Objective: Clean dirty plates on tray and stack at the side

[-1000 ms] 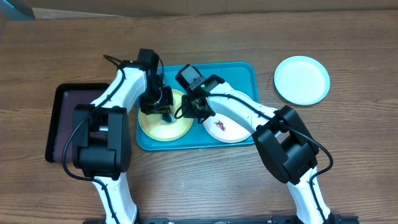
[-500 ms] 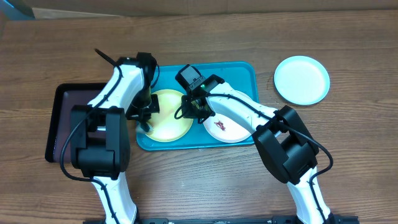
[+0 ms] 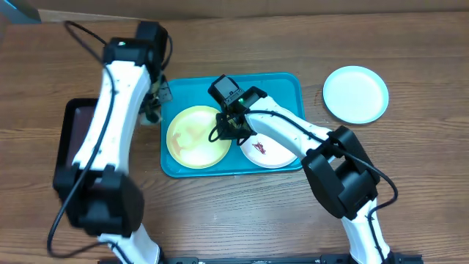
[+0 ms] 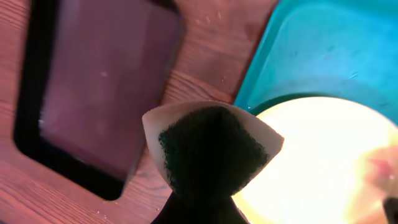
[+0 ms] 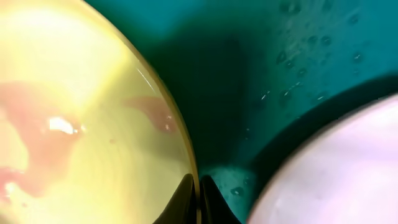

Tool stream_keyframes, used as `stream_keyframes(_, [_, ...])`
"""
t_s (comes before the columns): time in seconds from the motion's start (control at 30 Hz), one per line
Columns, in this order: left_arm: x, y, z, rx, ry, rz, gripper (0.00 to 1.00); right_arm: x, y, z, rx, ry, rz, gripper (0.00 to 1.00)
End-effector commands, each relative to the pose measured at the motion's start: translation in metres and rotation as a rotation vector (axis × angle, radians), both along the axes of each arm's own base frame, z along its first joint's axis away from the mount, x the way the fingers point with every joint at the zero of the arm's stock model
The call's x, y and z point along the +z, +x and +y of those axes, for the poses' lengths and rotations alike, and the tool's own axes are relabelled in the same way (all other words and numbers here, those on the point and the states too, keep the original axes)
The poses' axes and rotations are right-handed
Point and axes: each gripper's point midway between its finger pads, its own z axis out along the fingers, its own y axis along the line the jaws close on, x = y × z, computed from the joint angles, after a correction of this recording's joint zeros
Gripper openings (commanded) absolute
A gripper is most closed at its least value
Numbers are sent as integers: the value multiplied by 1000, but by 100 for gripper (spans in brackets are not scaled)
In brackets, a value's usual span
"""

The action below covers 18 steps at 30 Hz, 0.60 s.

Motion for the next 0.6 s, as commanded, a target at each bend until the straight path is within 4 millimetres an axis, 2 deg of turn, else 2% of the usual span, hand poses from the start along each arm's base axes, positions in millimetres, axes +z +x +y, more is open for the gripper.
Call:
stream_keyframes(0.0, [44, -6, 27, 76, 19, -126, 4, 62, 16, -2, 42, 42, -161, 4])
stream_keyframes(0.1, [47, -14, 49, 138, 18, -121, 4, 84, 25, -11, 73, -5, -258, 4])
stream_keyframes(0.27, [34, -31, 89, 263, -12, -78, 4, 113, 39, -47, 43, -194, -410, 4])
stream_keyframes(0.47, [9, -45, 119, 393, -134, -64, 4, 152, 53, -76, 67, -494, -631, 4])
stream_keyframes(0.57, [-6, -54, 128, 437, -176, -44, 4, 181, 57, -84, 73, -690, -767, 4])
